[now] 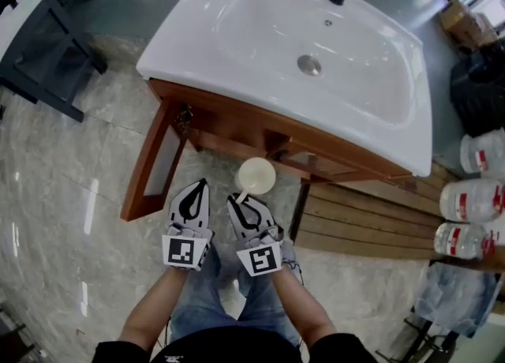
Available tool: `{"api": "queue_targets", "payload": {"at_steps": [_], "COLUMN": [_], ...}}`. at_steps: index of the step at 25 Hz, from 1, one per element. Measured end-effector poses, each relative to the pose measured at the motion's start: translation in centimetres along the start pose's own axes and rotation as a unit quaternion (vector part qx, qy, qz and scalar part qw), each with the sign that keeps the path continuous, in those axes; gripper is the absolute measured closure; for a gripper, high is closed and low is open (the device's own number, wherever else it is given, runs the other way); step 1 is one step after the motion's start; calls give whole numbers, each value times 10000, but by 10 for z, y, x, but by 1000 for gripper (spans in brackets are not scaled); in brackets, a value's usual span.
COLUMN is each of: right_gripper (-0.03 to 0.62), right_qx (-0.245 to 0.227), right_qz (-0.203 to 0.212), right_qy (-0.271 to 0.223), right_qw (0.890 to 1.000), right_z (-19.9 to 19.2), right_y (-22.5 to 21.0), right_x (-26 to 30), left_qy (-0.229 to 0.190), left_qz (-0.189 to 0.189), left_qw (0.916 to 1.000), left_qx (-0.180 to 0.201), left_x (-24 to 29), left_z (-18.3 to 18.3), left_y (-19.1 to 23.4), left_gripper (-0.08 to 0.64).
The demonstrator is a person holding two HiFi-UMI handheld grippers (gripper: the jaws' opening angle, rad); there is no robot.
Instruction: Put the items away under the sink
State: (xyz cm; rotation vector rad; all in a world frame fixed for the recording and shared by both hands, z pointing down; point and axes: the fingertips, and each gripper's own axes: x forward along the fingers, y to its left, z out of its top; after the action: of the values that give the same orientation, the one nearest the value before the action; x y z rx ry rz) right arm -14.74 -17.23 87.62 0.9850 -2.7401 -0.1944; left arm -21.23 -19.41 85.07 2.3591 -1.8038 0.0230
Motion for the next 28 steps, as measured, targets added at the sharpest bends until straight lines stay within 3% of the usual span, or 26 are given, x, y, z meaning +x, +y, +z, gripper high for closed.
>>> {"api": "queue_targets", "payload": {"at_steps": [15, 24, 28], "right_gripper": [549, 549, 551], "right_qx": [-246, -27, -227], "right_qz": [-329, -531, -591], "right_qy": [-338, -148, -50], "right_qw": [9986, 9985, 9980], "right_z": [-47, -79, -89], "right_y": [-66, -90, -87], "right_x": [106, 127, 130], "left_qy": [-140, -30, -10], "left_qz": [184, 306, 229], "left_qw": [9997, 9995, 9997], "left_qx": [0, 50, 63], "left_x": [33, 34, 35], "left_z": [-38, -44, -47], "left_y": [22, 29, 26], "left_gripper": [554, 554, 554]}}
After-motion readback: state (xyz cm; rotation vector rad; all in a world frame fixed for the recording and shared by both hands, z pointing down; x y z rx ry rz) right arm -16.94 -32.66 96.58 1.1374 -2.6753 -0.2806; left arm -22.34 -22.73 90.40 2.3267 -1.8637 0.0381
